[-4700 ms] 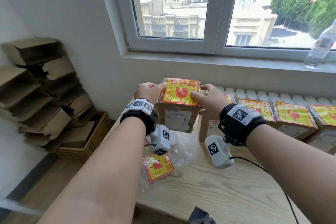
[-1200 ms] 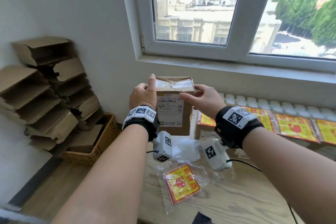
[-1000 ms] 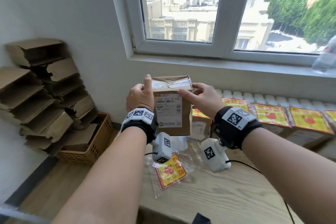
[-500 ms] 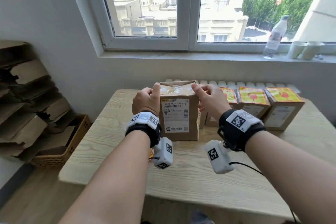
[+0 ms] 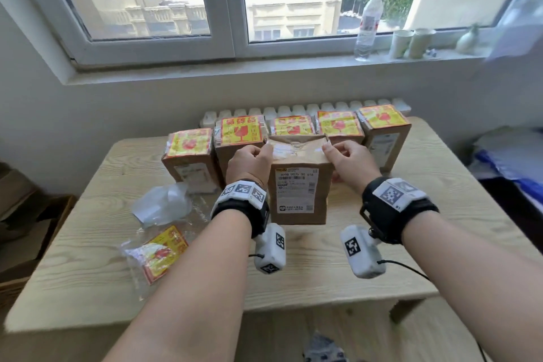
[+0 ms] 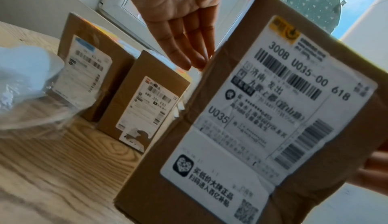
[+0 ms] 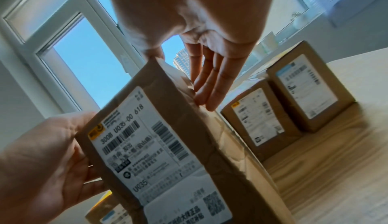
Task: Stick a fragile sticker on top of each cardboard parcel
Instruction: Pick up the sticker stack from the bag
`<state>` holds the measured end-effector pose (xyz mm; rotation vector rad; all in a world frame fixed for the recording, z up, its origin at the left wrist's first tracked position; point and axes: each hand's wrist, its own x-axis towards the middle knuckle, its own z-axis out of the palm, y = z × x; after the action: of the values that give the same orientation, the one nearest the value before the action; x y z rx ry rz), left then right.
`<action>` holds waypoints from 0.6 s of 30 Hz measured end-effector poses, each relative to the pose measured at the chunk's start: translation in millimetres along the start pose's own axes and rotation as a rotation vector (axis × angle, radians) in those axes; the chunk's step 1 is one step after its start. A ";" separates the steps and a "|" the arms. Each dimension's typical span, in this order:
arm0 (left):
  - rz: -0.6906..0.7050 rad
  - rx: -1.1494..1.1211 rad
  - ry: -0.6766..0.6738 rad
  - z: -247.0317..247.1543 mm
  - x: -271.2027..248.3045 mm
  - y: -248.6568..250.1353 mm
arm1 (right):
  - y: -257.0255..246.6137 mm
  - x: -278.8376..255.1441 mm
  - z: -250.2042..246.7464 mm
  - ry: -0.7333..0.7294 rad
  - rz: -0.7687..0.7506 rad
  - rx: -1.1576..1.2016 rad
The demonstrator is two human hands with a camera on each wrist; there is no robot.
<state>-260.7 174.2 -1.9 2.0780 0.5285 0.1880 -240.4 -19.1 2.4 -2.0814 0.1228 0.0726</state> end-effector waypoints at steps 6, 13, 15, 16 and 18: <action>-0.101 0.085 -0.151 24.3 2.2 -4.8 | 34.5 11.4 -1.5 -0.047 0.071 -0.143; -0.277 0.107 -0.356 33.9 5.4 -23.2 | 57.0 11.1 11.9 -0.122 0.162 -0.334; -0.292 0.059 -0.404 30.7 5.0 -24.7 | 56.1 11.3 14.0 -0.098 0.183 -0.357; -0.287 0.042 -0.406 27.7 4.7 -25.5 | 53.0 11.1 15.0 -0.056 0.171 -0.371; -0.271 0.022 -0.365 20.1 6.6 -31.5 | 41.4 9.2 18.8 0.071 0.082 -0.388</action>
<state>-257.3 175.9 -39.7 1.9761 0.5792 -0.3497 -236.2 -23.4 -43.6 -2.4669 0.2537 0.0771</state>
